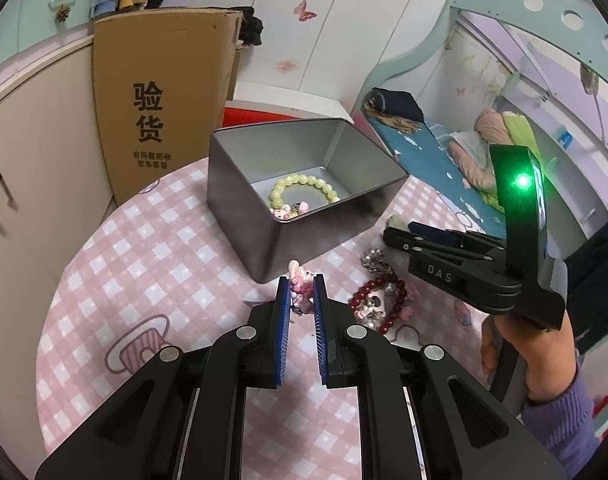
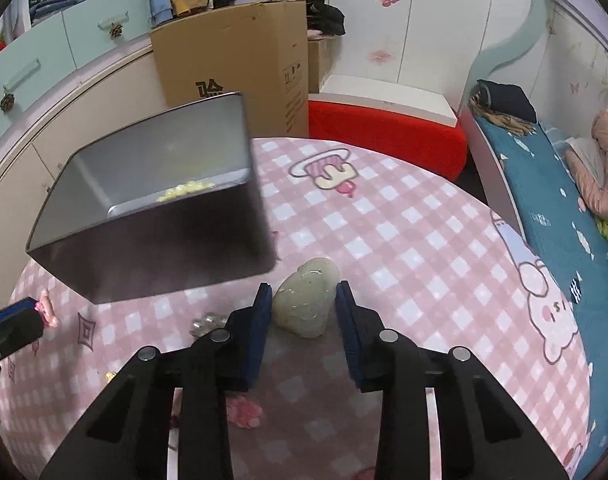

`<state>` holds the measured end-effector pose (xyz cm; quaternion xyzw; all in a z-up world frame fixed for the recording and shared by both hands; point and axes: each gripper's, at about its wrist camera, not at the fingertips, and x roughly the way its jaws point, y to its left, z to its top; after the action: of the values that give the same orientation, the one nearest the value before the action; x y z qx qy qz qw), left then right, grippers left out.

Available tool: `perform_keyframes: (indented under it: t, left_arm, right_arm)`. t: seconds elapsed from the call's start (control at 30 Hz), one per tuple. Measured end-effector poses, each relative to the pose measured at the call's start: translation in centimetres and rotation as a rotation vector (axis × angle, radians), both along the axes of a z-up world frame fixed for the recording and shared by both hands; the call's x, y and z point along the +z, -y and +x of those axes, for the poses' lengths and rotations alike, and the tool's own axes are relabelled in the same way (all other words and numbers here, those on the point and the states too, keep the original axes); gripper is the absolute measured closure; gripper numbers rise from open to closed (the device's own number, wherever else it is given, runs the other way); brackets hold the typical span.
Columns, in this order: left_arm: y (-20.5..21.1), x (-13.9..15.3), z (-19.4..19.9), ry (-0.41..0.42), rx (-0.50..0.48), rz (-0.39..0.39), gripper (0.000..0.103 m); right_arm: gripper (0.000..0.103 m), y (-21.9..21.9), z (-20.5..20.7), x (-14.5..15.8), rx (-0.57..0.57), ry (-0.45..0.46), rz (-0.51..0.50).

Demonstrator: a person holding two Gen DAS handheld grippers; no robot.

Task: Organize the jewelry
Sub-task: 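Grasp the pale jade pendant with the right gripper while the left gripper lifts its charm, then lower the pendant and pink charm into the grey box and open both grippers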

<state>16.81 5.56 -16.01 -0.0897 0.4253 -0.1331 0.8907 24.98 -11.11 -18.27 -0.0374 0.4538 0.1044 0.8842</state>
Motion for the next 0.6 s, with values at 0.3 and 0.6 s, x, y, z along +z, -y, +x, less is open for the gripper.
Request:
perform_keyframes:
  t: [0.3, 0.6]
  left_arm:
    - [1.3, 1.8, -0.1, 0.028, -0.071, -0.053, 0.091]
    - [1.6, 6.7, 1.7, 0.101, -0.172, -0.141, 0.091]
  right_arm:
    - [0.071, 3.3, -1.9, 0.3, -0.031, 0.005, 0.061]
    - [0.071, 5.6, -3.6, 5.0, -0.010, 0.066, 0.206]
